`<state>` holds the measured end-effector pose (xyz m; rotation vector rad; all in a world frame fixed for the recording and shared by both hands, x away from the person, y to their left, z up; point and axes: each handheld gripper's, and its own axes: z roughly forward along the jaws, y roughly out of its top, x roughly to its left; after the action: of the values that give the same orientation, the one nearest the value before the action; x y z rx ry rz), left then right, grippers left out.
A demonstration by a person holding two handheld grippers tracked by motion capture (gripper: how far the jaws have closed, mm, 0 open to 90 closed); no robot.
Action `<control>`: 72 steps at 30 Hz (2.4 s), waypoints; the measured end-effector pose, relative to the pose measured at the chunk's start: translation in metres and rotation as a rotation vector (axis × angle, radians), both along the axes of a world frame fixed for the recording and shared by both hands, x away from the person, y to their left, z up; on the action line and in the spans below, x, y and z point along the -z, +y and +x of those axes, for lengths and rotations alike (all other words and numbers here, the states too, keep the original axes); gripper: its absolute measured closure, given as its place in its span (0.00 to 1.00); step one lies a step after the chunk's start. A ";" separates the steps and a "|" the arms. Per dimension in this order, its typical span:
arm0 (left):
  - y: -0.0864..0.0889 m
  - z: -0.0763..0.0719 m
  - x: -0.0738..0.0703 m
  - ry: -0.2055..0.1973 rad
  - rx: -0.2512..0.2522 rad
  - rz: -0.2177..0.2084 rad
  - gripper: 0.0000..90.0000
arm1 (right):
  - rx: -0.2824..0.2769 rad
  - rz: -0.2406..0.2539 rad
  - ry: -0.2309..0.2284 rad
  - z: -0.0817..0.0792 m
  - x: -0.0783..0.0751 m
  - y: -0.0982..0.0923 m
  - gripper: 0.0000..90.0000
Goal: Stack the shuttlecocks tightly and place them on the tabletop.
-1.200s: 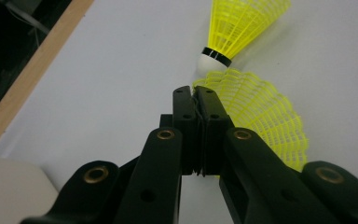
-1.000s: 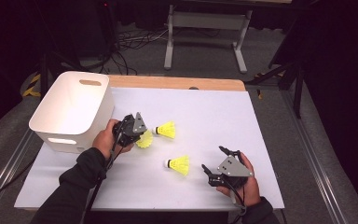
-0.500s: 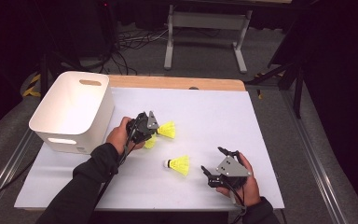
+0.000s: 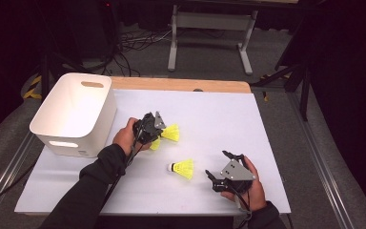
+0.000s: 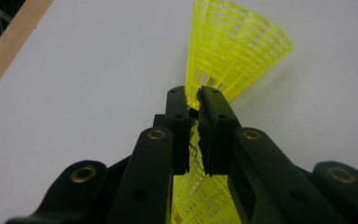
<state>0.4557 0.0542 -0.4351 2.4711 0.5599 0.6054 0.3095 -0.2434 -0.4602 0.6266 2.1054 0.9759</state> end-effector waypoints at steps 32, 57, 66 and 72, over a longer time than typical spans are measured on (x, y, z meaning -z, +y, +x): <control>0.008 -0.013 -0.014 -0.038 0.010 -0.070 0.65 | -0.003 -0.003 0.005 0.000 0.000 0.001 0.17; 0.037 -0.057 -0.039 -0.211 0.076 -0.197 0.47 | 0.005 0.023 -0.015 -0.001 -0.004 -0.001 0.17; 0.059 -0.087 -0.035 -0.310 0.116 -0.288 0.37 | 0.010 0.038 0.000 0.000 -0.004 -0.002 0.19; 0.074 -0.104 -0.023 -0.349 0.103 -0.292 0.34 | 0.011 0.042 -0.005 0.000 -0.005 -0.002 0.19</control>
<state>0.3515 0.1278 -0.4119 2.0476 0.3514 0.8270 0.3094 -0.2455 -0.4549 0.6551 2.0795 1.0168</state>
